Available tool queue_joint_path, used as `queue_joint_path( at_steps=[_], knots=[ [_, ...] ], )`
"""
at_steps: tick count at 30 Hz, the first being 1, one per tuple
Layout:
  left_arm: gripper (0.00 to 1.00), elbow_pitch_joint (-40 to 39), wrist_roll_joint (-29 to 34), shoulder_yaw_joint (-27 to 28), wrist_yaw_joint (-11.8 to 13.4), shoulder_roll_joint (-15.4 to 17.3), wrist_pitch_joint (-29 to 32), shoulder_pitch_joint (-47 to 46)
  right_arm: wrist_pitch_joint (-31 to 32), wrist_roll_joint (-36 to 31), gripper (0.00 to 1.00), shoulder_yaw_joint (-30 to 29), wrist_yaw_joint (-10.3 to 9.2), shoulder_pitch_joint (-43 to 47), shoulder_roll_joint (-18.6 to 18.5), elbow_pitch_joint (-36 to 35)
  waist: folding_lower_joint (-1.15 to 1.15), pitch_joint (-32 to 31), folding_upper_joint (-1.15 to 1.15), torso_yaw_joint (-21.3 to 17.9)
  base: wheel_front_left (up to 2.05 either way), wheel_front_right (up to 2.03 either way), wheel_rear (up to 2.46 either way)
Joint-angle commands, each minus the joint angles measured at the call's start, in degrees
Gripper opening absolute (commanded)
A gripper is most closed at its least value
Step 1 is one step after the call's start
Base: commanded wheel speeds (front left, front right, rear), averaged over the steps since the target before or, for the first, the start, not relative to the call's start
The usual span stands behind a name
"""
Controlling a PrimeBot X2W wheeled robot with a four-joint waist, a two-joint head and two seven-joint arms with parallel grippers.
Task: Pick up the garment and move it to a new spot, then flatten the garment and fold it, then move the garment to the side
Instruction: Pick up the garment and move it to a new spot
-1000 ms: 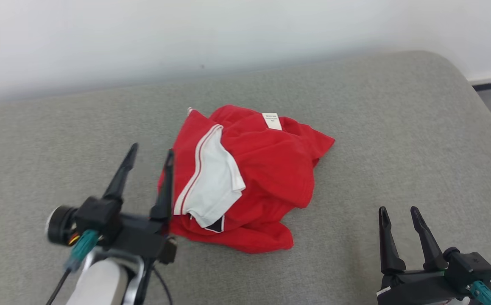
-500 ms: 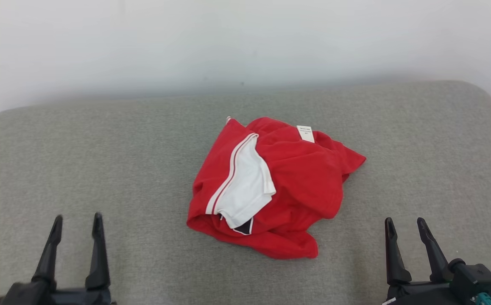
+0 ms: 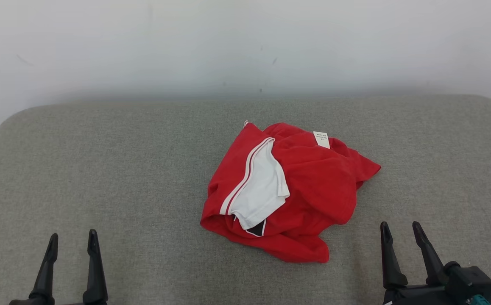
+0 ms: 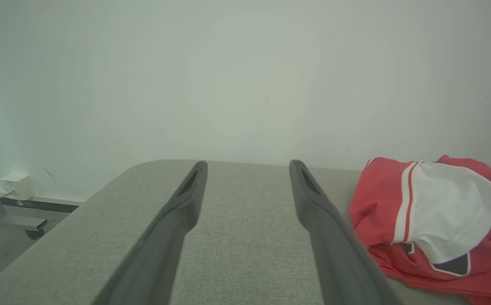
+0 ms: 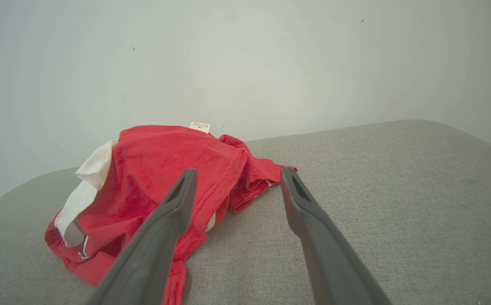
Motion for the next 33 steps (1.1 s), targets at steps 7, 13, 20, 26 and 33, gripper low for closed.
queue_joint_path(
  at_steps=[7, 13, 20, 26, 33],
  knots=[
    [1.0, 1.58, 1.56, 1.02, -1.97, -1.36, -0.19, -1.3, -0.01, -0.18, 1.0, 0.28, 0.19, -0.04, -0.1, 0.0, 0.0, 0.2, 0.0, -1.2, 0.0, 0.0, 0.0],
    [1.0, 3.59, 3.12, -3.75, -3.84, -1.57, -0.19, -8.13, -0.01, 0.12, 1.0, 0.66, 0.19, -0.92, -0.1, -0.09, 0.0, 1.46, 0.0, -3.54, 0.0, 0.0, 0.0],
    [1.0, 9.16, 3.78, -14.27, -4.86, -2.41, 0.16, -19.46, -0.01, 0.93, 1.0, 0.52, 0.19, -1.64, -0.09, -0.35, 0.0, 3.64, 0.0, -7.06, 0.0, 0.0, 0.0],
    [1.0, 13.7, 3.0, -21.0, -4.9, -3.0, 1.71, -24.82, -0.01, 2.09, 1.0, 1.13, 0.19, -2.51, -0.1, -0.21, 0.0, 5.24, 0.0, -9.62, 0.0, 0.0, 0.0],
    [1.0, 19.66, 1.7, -24.99, -4.89, -1.93, 4.19, -27.47, -0.01, 3.27, 1.0, 1.35, 0.19, -3.26, -0.1, -0.14, 0.0, 6.99, 0.0, -12.94, 0.0, 0.0, 0.0]
  ],
)
